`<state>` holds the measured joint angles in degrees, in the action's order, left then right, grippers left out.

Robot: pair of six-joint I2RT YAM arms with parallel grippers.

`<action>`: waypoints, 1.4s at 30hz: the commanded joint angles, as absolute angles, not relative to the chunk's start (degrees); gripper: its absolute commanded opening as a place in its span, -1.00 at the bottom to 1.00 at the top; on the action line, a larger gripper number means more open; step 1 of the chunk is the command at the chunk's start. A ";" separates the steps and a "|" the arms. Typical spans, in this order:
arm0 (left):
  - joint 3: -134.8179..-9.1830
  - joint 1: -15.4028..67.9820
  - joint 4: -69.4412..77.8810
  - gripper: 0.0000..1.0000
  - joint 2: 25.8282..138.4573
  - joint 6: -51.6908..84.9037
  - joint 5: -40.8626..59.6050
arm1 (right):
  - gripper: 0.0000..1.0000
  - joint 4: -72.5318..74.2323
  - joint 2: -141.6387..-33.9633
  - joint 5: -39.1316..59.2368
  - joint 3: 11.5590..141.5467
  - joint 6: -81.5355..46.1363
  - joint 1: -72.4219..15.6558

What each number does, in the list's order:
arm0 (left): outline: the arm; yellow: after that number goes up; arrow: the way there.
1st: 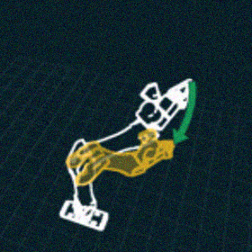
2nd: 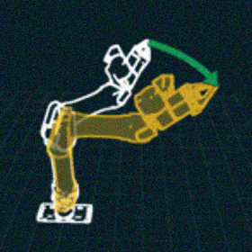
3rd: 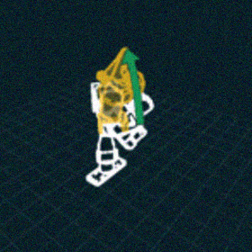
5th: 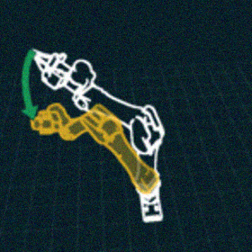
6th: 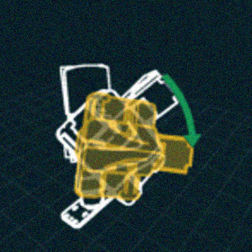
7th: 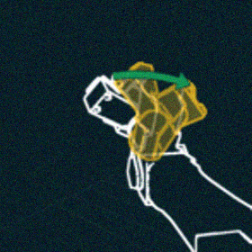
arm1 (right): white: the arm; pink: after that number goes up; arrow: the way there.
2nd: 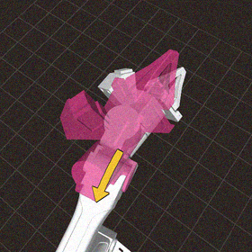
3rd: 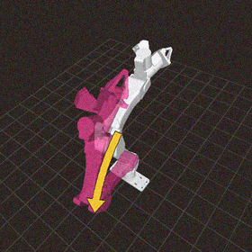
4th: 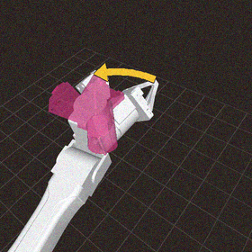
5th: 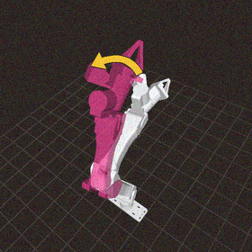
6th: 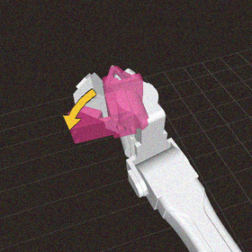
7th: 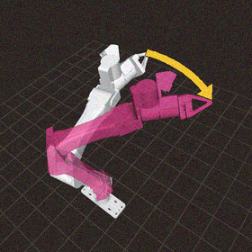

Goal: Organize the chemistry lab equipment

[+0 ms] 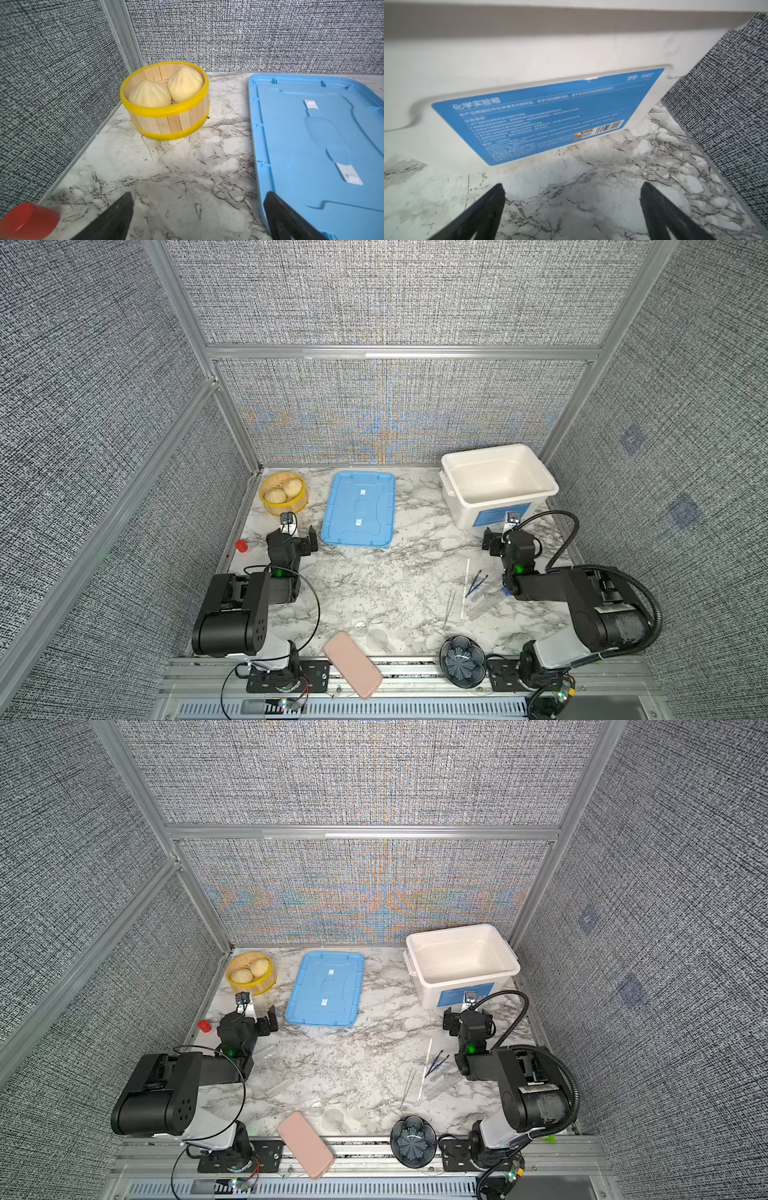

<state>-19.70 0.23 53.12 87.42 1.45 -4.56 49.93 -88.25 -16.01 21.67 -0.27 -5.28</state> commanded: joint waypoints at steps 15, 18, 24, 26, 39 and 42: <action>-19.72 0.18 55.02 0.98 87.58 1.41 -4.92 | 0.98 52.50 -88.42 -15.48 21.22 1.87 -6.98; -19.73 0.18 54.93 0.98 87.53 1.41 -4.92 | 0.98 52.29 -88.42 -15.18 21.34 1.65 -6.67; -19.72 0.18 54.93 0.97 87.55 1.49 -4.92 | 0.98 51.65 -88.22 -15.86 21.38 -0.32 -5.38; -19.73 0.17 54.94 0.98 87.52 1.49 -4.92 | 0.98 51.94 -87.43 -18.10 20.61 -1.84 -5.00; -17.38 0.26 52.74 0.98 78.95 2.22 -9.41 | 0.98 62.23 -86.47 -16.17 14.55 -1.44 -4.54; -17.66 0.23 46.15 0.98 71.23 1.61 -8.40 | 0.98 63.45 -86.52 -15.86 13.86 -1.23 -4.55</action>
